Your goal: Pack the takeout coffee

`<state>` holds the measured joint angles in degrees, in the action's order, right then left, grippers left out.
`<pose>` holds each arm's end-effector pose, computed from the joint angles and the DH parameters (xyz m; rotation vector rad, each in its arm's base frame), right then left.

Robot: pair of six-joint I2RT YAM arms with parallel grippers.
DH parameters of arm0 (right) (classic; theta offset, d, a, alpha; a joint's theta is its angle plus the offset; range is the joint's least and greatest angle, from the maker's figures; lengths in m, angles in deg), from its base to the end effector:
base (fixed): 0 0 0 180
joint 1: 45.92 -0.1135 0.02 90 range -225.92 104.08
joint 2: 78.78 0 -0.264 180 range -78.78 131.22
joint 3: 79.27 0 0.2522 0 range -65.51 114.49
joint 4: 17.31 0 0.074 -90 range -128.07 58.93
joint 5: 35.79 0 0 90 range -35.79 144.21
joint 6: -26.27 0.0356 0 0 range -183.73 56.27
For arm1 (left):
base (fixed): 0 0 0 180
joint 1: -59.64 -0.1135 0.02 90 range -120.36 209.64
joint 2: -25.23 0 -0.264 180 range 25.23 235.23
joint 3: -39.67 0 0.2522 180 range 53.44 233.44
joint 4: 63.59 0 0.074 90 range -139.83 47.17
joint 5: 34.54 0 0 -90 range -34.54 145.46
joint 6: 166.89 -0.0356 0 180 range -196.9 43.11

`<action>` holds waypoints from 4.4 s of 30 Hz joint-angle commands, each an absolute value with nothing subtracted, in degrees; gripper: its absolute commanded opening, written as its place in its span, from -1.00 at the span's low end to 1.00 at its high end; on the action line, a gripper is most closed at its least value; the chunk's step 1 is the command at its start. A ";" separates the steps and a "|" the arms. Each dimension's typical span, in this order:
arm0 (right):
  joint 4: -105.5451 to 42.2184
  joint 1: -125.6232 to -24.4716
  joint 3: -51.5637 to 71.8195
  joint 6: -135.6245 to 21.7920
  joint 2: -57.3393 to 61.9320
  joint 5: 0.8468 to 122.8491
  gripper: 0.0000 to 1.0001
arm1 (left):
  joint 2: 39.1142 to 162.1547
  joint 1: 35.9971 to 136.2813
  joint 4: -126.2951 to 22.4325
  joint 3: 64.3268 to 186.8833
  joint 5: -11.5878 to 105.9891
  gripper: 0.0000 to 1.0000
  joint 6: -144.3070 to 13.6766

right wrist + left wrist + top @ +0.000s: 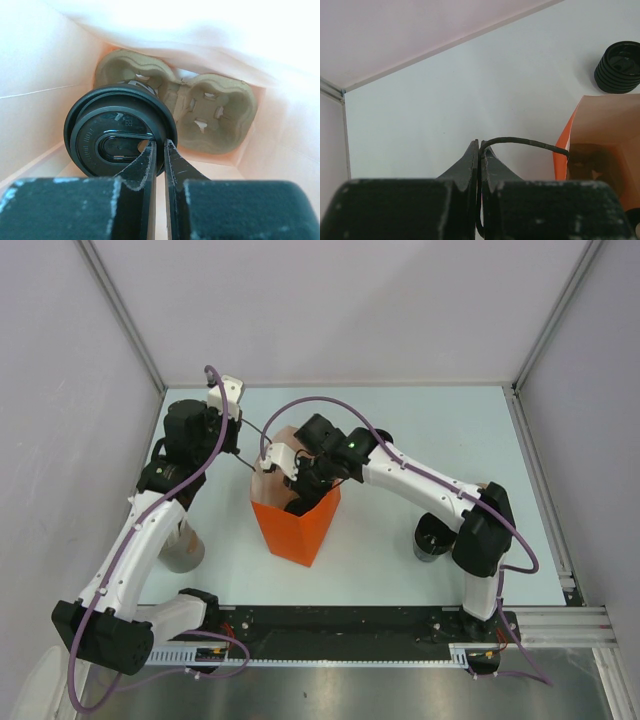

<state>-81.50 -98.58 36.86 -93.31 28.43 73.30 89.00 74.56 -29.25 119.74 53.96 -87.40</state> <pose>0.2386 0.3319 0.3163 -1.7806 1.8355 0.5805 0.2409 -0.0652 0.3872 0.4326 1.8360 -0.0774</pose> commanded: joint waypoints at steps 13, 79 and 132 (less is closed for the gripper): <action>-79.06 -98.65 36.01 -93.00 25.19 73.98 -1.00 | 89.21 74.14 -31.55 119.62 54.85 -0.94 -86.39; -79.50 -100.77 34.16 -93.88 32.48 73.28 -1.00 | 88.95 74.14 -32.07 118.83 54.67 -0.97 -86.74; -82.66 -101.12 39.78 -95.02 32.23 70.99 0.31 | 89.74 74.14 -31.46 119.79 54.50 -0.99 -86.47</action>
